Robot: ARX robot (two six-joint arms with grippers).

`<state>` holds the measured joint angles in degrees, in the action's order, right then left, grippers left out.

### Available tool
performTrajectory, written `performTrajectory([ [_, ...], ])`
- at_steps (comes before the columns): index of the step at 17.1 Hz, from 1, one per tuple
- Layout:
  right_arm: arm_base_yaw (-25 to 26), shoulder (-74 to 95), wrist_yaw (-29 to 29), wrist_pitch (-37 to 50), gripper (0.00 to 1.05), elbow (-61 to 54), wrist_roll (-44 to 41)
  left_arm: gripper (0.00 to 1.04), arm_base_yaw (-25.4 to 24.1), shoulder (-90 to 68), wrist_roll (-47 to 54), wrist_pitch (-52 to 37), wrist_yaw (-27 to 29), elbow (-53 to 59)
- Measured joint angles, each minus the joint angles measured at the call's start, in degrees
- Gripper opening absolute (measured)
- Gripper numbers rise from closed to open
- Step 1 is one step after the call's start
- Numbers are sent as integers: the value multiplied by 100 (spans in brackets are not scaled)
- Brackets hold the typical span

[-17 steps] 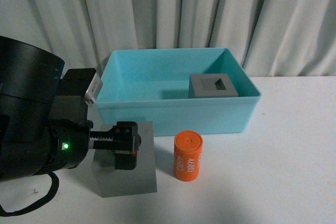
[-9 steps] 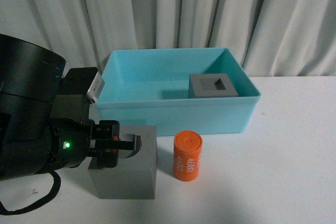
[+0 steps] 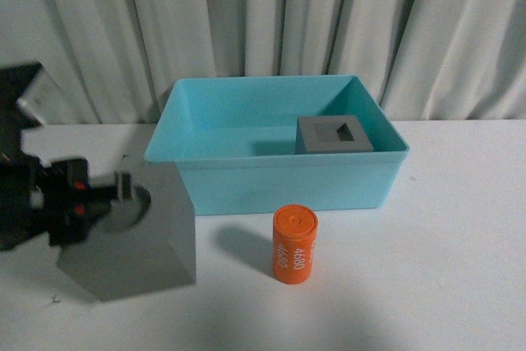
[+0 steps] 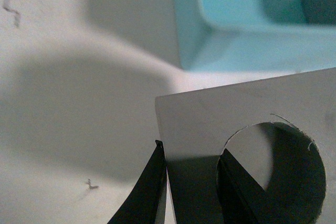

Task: Place gray and orange parts in blue box

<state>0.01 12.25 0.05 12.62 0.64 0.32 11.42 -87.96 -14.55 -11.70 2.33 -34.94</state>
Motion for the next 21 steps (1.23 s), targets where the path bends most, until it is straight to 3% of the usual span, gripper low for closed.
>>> performTrajectory([
  [6, 0, 0, 0, 2, 98, 0, 2, 22, -404, 907, -52, 407, -52, -986],
  [12, 0, 0, 0, 0, 98, 0, 0, 22, 275, -1152, 269, -13, -20, -2852],
  [21, 0, 0, 0, 0, 98, 0, 0, 22, 234, -2031, 721, -166, 195, -2911],
])
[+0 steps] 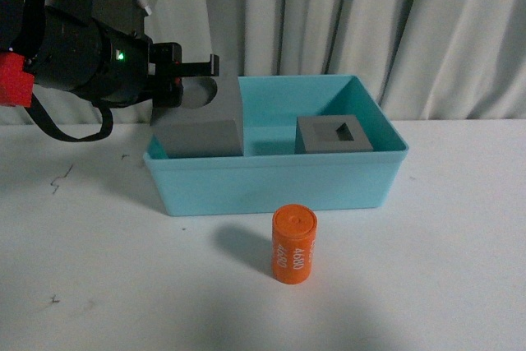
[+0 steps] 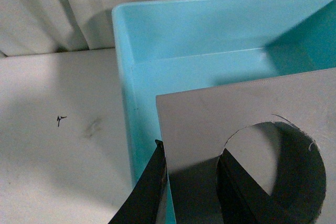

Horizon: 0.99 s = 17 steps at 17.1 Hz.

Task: Place gray and orange parts in blue box

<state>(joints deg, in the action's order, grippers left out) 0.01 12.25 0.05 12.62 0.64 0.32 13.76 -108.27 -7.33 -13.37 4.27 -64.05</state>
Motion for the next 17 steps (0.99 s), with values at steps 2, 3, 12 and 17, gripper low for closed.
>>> performTrajectory([
  [2, 0, 0, 0, 0, 98, 0, 0, 26, -63, -2, 26, -50, 17, 125],
  [3, 0, 0, 0, 0, 98, 0, 0, 34, -87, -2, 26, -72, 17, 195],
  [12, 0, 0, 0, 0, 98, 0, 0, 99, -627, 2776, -1161, 234, -404, 2430],
  [17, 0, 0, 0, 0, 98, 0, 2, 98, -1425, 5775, -2481, 2280, -535, 4498],
])
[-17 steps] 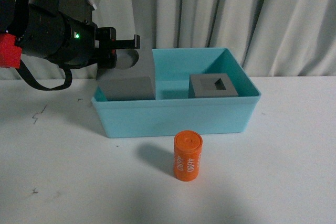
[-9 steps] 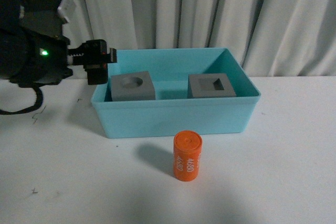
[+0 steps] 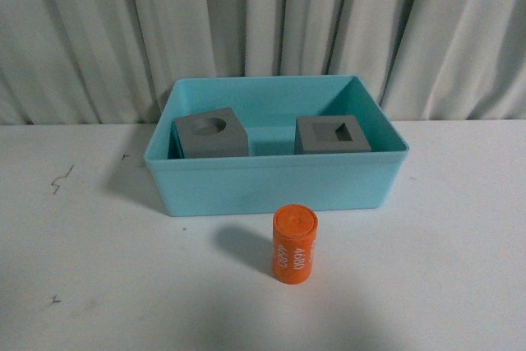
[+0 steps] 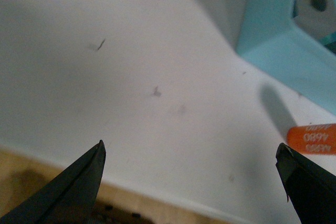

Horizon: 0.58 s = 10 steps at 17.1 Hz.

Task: Place gray and orange parts in blue box

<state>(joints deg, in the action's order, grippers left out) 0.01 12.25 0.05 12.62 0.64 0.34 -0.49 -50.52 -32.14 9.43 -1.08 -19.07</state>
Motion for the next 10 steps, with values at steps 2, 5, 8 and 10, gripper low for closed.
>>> performTrajectory([
  [2, 0, 0, 0, 0, 98, 0, -2, 98, -173, 1202, -219, 931, -4, 424],
  [5, 0, 0, 0, -2, 98, 0, -2, 98, -566, 2710, -385, 1950, -103, 549],
  [8, 0, 0, -13, 15, 98, 0, -2, 62, -837, 4865, 2138, -1010, -782, 1746],
  [10, 0, 0, -9, -9, 98, 0, 0, 36, 96, 5005, 2865, -837, -20, 1847],
])
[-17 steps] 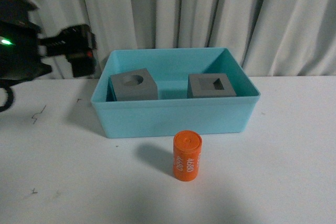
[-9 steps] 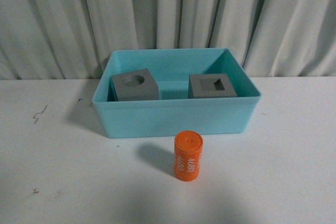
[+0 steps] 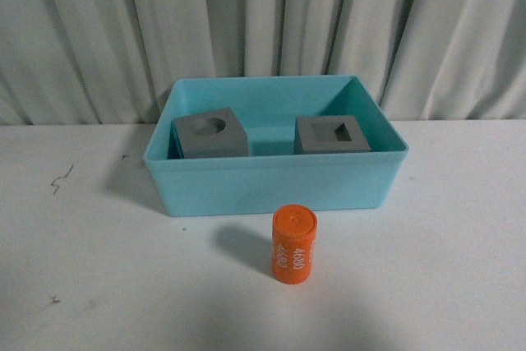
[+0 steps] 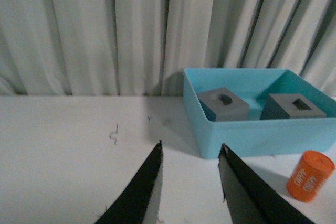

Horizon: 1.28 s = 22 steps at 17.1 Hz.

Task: Place gray and orange parts in blue box

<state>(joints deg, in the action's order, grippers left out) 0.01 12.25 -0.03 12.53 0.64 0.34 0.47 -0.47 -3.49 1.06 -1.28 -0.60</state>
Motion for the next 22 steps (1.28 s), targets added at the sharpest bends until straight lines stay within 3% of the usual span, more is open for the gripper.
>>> performTrajectory([
  [3, 0, 0, 2, 7, 98, 0, -2, 2, -48, 2, 229, -83, 129, 0],
  [14, 0, 0, 2, 7, 98, 0, 0, 2, -46, 2, 249, -83, 131, 0],
  [15, 0, 0, 2, 7, 98, 0, -2, 6, -46, 2, 249, -81, 131, 0],
  [16, 0, 0, 2, 7, 98, 0, -2, 19, -46, 2, 249, -83, 131, 0],
  [18, 280, 1108, -352, -1666, 98, 706, 326, 42, -46, 2, 249, -81, 125, 0],
  [20, 518, 3285, -739, -588, 98, 1768, 404, 66, -46, 2, 249, -83, 131, 0],
  [22, 26, 4830, -1318, 254, 98, 2951, -66, 87, -46, 4, 249, -83, 129, 0],
])
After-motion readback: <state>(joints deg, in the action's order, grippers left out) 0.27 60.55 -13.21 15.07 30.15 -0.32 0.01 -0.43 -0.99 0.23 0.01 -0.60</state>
